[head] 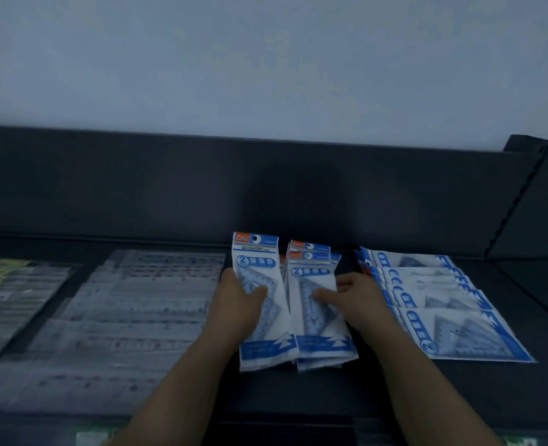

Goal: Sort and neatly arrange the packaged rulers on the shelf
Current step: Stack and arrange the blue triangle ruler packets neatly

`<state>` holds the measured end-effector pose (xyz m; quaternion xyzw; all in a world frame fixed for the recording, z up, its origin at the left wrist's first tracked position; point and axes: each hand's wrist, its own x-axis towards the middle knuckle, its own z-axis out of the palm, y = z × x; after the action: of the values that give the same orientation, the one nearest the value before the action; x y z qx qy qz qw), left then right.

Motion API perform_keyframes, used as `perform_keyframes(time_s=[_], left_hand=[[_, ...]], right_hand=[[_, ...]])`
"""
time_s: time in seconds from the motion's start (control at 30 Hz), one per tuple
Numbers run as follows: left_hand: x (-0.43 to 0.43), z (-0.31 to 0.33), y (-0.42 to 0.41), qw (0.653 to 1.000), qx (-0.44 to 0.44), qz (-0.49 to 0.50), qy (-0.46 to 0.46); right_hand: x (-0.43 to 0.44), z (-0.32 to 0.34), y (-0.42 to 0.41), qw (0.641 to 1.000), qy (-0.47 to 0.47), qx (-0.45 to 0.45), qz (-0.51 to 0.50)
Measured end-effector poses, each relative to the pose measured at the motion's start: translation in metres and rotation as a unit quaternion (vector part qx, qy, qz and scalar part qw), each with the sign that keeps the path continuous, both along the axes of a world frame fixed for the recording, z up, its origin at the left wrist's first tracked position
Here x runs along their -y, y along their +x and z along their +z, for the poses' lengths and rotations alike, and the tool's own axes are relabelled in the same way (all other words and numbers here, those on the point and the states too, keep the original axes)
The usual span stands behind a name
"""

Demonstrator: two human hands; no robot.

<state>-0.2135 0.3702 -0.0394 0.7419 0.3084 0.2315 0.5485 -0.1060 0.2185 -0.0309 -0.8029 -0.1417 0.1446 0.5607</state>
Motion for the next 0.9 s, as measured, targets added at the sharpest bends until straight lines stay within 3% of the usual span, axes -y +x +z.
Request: perform_keyframes(time_s=[0.23,0.37,0.63,0.77,0.9], left_hand=[[-0.005,0.003,-0.005,0.998,0.055,0.017,-0.030],[-0.008,0.006,-0.005,0.997,0.054,0.010,-0.055],[0.006,0.008,0.004,0.989,0.024,-0.051,-0.136],[0.012,0.004,0.005,0.990,0.008,-0.061,-0.130],[0.014,-0.003,0.004,0.990,0.004,-0.070,-0.119]], right_hand=[[0.007,-0.001,0.003,0.987,-0.017,0.135,-0.081],[0.009,0.010,0.002,0.986,0.126,0.074,-0.081],[-0.009,0.013,0.002,0.993,0.093,0.069,-0.026],[-0.013,0.004,0.007,0.994,0.002,0.109,-0.008],[-0.009,-0.002,0.004,0.997,0.061,0.018,0.031]])
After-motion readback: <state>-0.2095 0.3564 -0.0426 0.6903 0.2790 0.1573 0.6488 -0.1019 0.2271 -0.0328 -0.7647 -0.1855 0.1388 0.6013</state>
